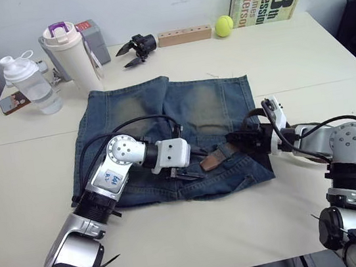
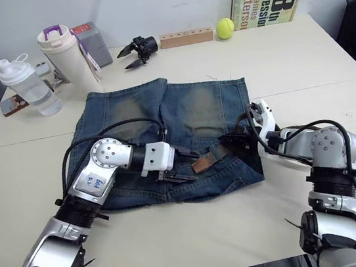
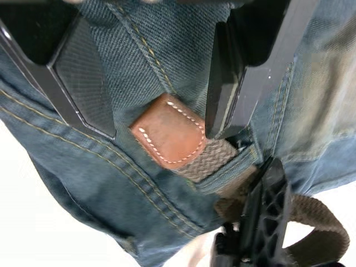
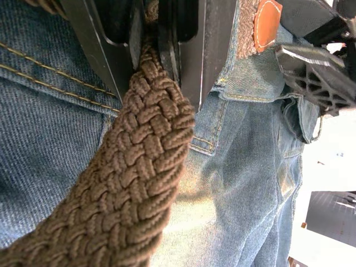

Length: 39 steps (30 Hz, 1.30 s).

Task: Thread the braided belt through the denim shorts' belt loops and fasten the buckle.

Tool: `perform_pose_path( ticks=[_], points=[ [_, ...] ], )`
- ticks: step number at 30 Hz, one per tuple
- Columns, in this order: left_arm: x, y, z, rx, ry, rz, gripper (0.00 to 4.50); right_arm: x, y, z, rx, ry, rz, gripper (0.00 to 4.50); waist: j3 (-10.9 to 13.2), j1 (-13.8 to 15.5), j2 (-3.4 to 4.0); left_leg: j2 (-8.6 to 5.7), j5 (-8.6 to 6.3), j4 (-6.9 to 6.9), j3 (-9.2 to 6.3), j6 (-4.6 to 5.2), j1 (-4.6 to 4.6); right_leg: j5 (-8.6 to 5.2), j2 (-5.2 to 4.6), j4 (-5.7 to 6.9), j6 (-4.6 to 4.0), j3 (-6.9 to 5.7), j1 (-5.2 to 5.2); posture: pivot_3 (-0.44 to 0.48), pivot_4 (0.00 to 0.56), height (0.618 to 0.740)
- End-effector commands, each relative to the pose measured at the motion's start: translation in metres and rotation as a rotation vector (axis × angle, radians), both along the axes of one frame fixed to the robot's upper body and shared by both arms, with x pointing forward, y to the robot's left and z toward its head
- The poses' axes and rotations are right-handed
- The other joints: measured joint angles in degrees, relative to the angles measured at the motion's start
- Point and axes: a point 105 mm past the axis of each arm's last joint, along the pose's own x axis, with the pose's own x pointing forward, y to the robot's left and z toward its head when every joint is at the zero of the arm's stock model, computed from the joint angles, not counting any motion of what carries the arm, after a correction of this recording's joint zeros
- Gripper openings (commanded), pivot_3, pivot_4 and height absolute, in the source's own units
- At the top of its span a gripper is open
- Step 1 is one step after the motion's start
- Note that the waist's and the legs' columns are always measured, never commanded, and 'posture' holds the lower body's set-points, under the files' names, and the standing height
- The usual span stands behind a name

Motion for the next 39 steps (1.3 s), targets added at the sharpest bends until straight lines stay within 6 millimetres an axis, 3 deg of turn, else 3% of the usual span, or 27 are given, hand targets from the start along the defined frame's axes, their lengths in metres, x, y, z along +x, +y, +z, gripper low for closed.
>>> perform_pose_path(
  ticks=[1, 8, 13, 16, 20, 21, 27, 33, 35, 37, 38, 39],
  points=[
    [0.015, -0.012, -0.001, -0.034, -0.106, 0.070, 2.84, -0.003, 0.004, 0.004, 0.032, -0.008, 0.011, 0.00, -0.02, 0.18, 0.02, 0.00, 0.00, 0.00, 0.00, 0.00, 0.00, 0.00, -0.01, 0.01, 0.00, 0.00, 0.01, 0.000, 0.150, 0.657],
    [0.028, -0.035, 0.020, -0.106, -0.446, 0.112, 2.84, -0.009, 0.008, 0.012, 0.061, -0.025, 0.016, 0.00, -0.02, 0.31, 0.02, -0.07, 0.01, 0.04, 0.04, 0.03, -0.05, 0.13, -0.06, -0.04, 0.24, 0.10, 0.03, 0.000, 0.150, 0.657],
    [0.018, -0.035, 0.018, -0.073, -0.504, 0.044, 2.84, -0.011, 0.010, 0.010, 0.068, -0.020, 0.007, 0.00, -0.02, 0.26, 0.02, -0.06, 0.02, 0.02, 0.07, 0.02, -0.03, 0.13, -0.04, -0.02, 0.24, 0.11, 0.00, 0.000, 0.150, 0.657],
    [0.010, -0.033, 0.019, -0.071, -0.500, 0.016, 2.03, -0.011, 0.011, 0.010, 0.071, -0.020, 0.003, 0.00, -0.02, 0.25, 0.02, -0.06, 0.02, 0.02, 0.08, 0.01, -0.04, 0.13, -0.05, -0.02, 0.24, 0.12, 0.00, 0.000, 0.150, 0.657],
    [-0.003, -0.028, 0.013, -0.017, -0.488, -0.021, 0.24, -0.011, 0.010, 0.010, 0.075, -0.015, -0.006, 0.00, -0.02, 0.16, 0.02, -0.05, 0.04, -0.02, 0.12, -0.01, -0.02, 0.12, -0.05, -0.02, 0.24, 0.15, -0.02, 0.000, 0.150, 0.657],
    [-0.006, -0.026, 0.011, -0.003, -0.485, -0.028, 0.05, -0.011, 0.009, 0.009, 0.077, -0.014, -0.009, 0.00, -0.02, 0.10, 0.02, -0.05, 0.04, -0.03, 0.12, -0.02, -0.02, 0.12, -0.04, -0.02, 0.24, 0.15, -0.02, 0.000, 0.150, 0.657],
    [0.001, -0.022, 0.008, 0.036, -0.491, 0.048, 0.05, -0.012, 0.011, 0.007, 0.069, -0.002, -0.006, 0.00, -0.02, 0.06, 0.02, -0.04, 0.05, -0.02, 0.13, -0.03, -0.01, 0.12, -0.02, -0.02, 0.23, 0.17, -0.03, 0.000, 0.150, 0.657],
    [0.006, -0.030, 0.015, 0.051, -0.526, 0.045, 0.05, -0.014, 0.005, 0.016, 0.051, -0.070, -0.057, 0.00, -0.02, 0.17, 0.02, -0.06, 0.05, -0.02, 0.14, -0.02, -0.03, 0.12, -0.02, -0.02, 0.23, 0.19, -0.03, 0.000, 0.150, 0.657],
    [0.005, -0.031, 0.015, 0.053, -0.525, 0.044, 0.00, -0.014, 0.001, 0.021, 0.069, -0.104, -0.099, 1.04, -0.02, 0.20, 0.02, -0.06, 0.05, -0.02, 0.14, -0.02, -0.03, 0.12, -0.03, -0.02, 0.24, 0.20, -0.03, 0.000, 0.150, 0.657],
    [0.004, -0.028, 0.015, 0.049, -0.506, 0.052, 0.00, -0.020, -0.008, 0.027, 0.116, -0.132, -0.131, 1.76, -0.02, 0.22, 0.02, -0.06, 0.05, -0.03, 0.14, -0.03, -0.03, 0.12, -0.03, -0.02, 0.24, 0.20, -0.03, 0.000, 0.150, 0.657],
    [0.004, -0.027, 0.014, 0.049, -0.500, 0.056, 0.00, -0.023, -0.011, 0.028, 0.129, -0.137, -0.141, 2.43, -0.02, 0.23, 0.02, -0.05, 0.05, -0.03, 0.14, -0.03, -0.03, 0.12, -0.03, -0.02, 0.24, 0.19, -0.03, 0.000, 0.150, 0.657],
    [0.004, -0.026, 0.014, 0.054, -0.503, 0.056, 0.00, -0.026, -0.014, 0.030, 0.141, -0.153, -0.147, 2.73, -0.02, 0.23, 0.02, -0.05, 0.05, -0.03, 0.14, -0.03, -0.04, 0.12, -0.03, -0.02, 0.24, 0.19, -0.03, 0.000, 0.150, 0.657]
  ],
)
